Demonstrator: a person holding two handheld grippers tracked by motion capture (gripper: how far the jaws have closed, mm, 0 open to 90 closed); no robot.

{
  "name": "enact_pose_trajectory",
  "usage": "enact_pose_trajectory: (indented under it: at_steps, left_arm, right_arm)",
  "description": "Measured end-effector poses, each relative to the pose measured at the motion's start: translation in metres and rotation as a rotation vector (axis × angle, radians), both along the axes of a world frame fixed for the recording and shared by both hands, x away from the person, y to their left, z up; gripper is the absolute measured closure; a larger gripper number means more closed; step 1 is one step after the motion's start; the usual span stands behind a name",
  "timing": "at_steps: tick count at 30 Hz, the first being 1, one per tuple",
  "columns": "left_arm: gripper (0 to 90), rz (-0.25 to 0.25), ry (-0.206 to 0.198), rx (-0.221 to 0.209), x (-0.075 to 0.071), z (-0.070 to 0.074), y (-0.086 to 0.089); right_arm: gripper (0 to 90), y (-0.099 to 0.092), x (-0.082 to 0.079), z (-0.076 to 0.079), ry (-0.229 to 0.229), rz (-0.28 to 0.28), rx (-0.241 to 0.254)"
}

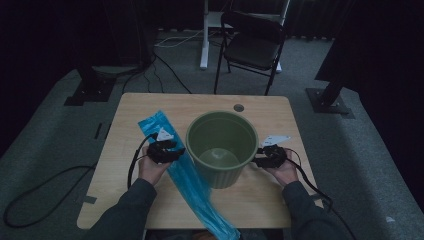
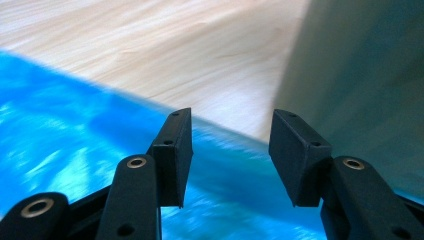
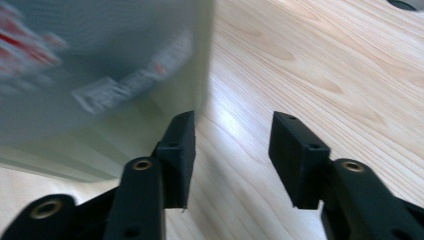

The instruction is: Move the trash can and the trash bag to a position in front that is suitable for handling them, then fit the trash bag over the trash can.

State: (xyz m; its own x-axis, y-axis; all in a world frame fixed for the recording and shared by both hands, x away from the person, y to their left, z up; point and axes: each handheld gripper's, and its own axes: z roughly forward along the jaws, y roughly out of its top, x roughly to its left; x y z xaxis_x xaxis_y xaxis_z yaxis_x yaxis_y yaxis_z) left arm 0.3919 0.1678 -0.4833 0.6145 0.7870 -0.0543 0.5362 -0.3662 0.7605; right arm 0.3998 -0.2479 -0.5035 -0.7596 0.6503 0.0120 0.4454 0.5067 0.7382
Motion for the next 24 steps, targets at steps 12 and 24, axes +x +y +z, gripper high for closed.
enact_pose_trajectory:
  at_steps: [12, 24]
  left_arm:
    - [51.2, 0.099, 0.005, -0.032, 0.0, -0.004, 0.034]
    - [47.9, 0.108, 0.018, 0.003, -0.001, -0.009, 0.034]
  right_arm:
    - [45.0, -0.014, 0.006, -0.014, 0.035, -0.095, -0.058]
    - [44.2, -0.021, 0.01, -0.021, 0.06, -0.12, -0.083]
